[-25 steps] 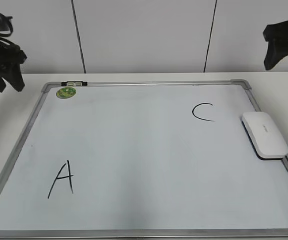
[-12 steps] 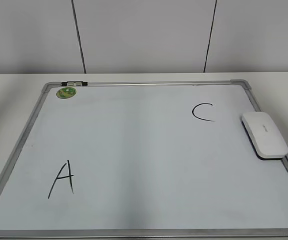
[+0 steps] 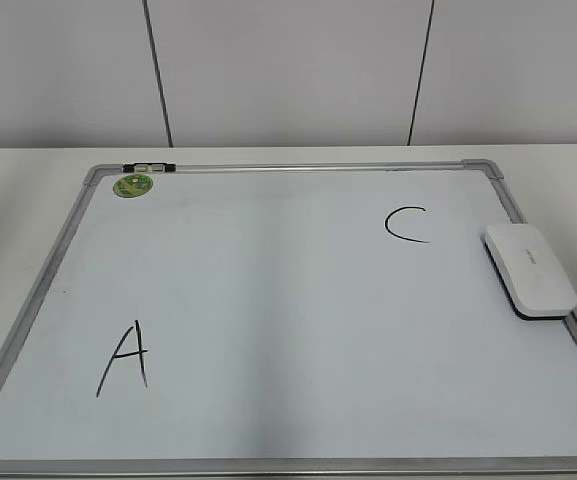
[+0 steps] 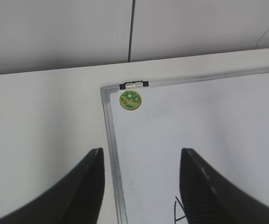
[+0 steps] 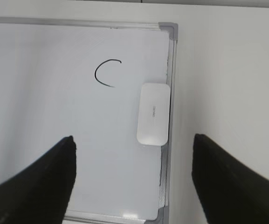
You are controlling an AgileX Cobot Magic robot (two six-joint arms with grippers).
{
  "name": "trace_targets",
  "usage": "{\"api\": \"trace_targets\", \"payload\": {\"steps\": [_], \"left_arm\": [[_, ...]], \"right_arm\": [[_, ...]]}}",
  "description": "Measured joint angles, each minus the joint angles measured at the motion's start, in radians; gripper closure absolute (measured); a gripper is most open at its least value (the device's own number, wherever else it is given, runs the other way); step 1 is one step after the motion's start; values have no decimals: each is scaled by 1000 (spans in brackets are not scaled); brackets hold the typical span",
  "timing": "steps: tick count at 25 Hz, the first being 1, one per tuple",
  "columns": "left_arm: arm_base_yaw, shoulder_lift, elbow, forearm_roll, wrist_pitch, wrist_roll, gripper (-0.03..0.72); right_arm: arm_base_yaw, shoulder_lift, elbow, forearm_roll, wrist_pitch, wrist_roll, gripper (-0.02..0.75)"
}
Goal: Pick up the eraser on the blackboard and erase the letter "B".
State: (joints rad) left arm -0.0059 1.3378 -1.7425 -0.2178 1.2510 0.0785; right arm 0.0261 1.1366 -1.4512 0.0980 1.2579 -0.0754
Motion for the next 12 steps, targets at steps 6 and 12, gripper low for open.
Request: {"api": "trace_targets", "payload": {"steps": [6, 12], "left_arm": [[0, -238, 299, -18, 11, -2, 312], [0, -463, 575, -47, 14, -2, 312]], "right_arm": [[0, -232, 214, -2, 2, 0, 146], [0, -481, 408, -2, 7, 0, 146]]}}
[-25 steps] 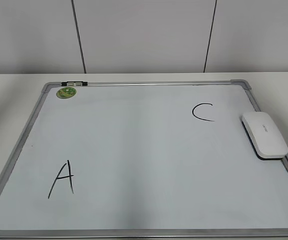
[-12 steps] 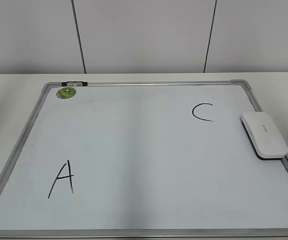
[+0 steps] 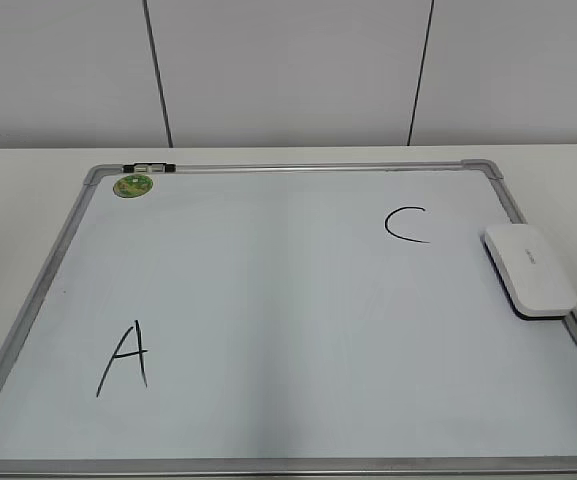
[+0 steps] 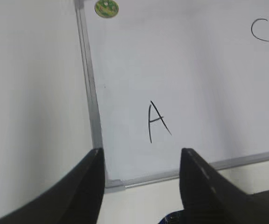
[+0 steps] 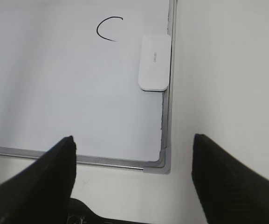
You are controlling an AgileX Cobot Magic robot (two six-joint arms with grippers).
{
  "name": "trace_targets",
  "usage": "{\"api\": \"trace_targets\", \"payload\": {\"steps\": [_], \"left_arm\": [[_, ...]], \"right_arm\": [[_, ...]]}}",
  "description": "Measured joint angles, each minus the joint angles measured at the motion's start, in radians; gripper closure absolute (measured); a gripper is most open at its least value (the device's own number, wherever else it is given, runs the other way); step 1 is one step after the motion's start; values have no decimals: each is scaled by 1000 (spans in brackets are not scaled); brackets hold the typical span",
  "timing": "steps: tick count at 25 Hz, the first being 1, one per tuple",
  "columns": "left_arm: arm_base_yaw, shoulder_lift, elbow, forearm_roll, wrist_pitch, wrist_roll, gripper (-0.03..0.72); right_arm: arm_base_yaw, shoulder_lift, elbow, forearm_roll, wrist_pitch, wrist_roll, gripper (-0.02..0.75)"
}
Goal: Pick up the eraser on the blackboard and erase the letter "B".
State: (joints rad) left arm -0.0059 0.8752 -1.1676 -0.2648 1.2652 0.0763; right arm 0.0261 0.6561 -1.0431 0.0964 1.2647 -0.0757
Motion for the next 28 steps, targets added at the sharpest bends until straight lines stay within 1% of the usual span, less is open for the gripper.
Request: {"api": "trace_targets", "payload": {"steps": [3, 6, 11, 14, 19, 24, 28], "left_arm": [[0, -109, 91, -27, 0, -2, 312], [0, -226, 162, -29, 1, -2, 312], [0, -414, 270, 39, 2, -2, 312], [-2, -488, 342, 64, 4, -2, 312], [-2, -571, 465, 75, 5, -2, 313], [-2, -622, 543, 108, 5, -4, 313], [-2, -641, 596, 146, 3, -4, 313]], "right_arm": [[0, -93, 84, 2, -4, 0, 146], [8, -175, 168, 7, -18, 0, 146], [10, -263, 286, 7, -28, 3, 146], [10, -312, 329, 3, -30, 6, 146], [10, -428, 380, -45, -30, 6, 146], [10, -538, 418, -111, -17, 6, 146], [10, -573, 484, -125, 3, 6, 146]]}}
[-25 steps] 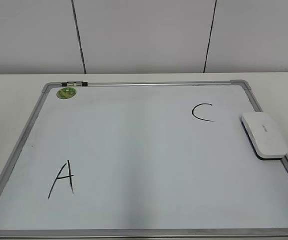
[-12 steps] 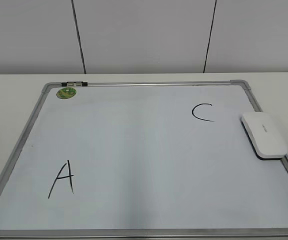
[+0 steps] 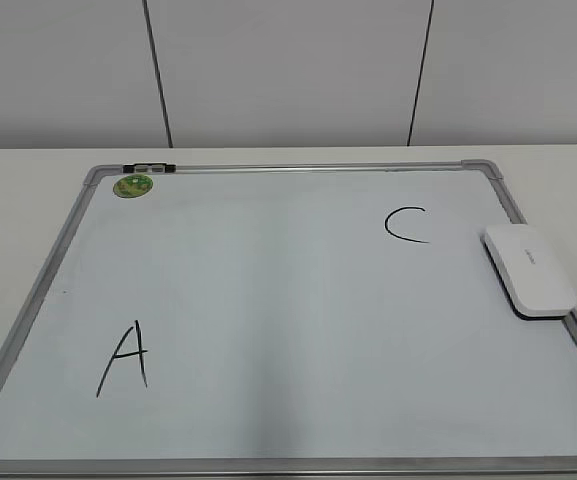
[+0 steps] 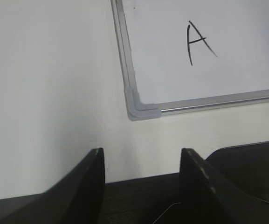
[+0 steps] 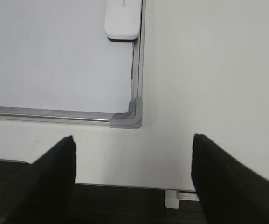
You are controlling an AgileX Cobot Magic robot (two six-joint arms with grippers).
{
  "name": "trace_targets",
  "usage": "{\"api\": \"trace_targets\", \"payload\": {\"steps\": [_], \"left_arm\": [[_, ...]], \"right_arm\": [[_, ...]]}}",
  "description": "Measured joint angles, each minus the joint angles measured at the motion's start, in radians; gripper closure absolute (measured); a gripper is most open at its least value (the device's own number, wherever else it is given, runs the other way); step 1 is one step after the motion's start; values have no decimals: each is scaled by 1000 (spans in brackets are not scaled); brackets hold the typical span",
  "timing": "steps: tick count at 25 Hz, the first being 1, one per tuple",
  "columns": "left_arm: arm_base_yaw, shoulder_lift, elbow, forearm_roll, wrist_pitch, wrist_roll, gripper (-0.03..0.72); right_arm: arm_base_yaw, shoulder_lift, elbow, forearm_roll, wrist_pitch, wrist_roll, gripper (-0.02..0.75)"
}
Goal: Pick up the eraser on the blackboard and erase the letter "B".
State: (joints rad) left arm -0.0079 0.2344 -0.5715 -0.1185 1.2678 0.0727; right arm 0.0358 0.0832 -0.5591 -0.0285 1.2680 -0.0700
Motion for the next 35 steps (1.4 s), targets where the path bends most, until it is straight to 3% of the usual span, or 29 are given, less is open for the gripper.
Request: {"api": "trace_targets", "payload": {"steps": [15, 35], "left_arm": [[0, -2, 56, 72, -156, 0, 314], [0, -2, 58, 72, -163, 0, 314]], "right_arm": [[0, -2, 54, -2, -119, 0, 146], [0, -2, 54, 0, -126, 0, 146]]}}
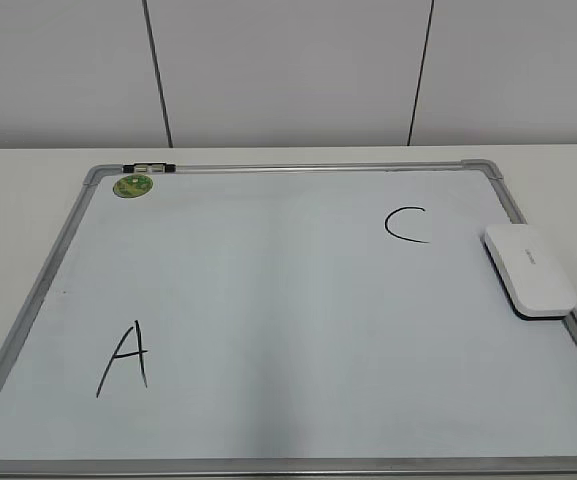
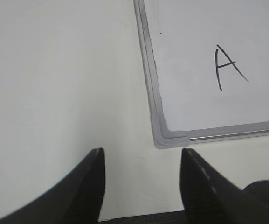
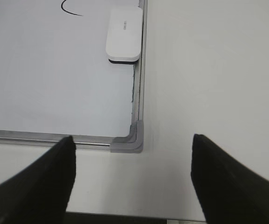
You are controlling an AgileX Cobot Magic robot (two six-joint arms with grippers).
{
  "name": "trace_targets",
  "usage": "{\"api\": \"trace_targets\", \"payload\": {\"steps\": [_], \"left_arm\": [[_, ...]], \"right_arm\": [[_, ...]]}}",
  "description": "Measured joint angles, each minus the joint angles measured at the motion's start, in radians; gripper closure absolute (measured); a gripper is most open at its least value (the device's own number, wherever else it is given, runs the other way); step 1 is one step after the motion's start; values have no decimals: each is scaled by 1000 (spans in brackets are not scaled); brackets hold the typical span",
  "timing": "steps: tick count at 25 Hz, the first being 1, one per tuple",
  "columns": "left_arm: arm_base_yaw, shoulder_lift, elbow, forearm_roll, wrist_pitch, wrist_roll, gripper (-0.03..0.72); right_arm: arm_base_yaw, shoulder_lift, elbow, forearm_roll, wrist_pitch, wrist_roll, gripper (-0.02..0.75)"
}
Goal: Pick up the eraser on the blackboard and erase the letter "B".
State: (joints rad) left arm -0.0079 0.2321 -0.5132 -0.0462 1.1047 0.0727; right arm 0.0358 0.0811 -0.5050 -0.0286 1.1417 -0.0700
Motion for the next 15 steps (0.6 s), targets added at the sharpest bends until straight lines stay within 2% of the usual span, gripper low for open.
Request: {"api": "trace_targets", "payload": {"steps": [9, 15], "left_arm": [[0, -9, 0, 0, 0, 0, 314], [8, -105, 0, 0, -2, 0, 314]], "right_arm": [[0, 0, 0, 0, 0, 0, 146], [0, -14, 0, 0, 0, 0, 146]]}}
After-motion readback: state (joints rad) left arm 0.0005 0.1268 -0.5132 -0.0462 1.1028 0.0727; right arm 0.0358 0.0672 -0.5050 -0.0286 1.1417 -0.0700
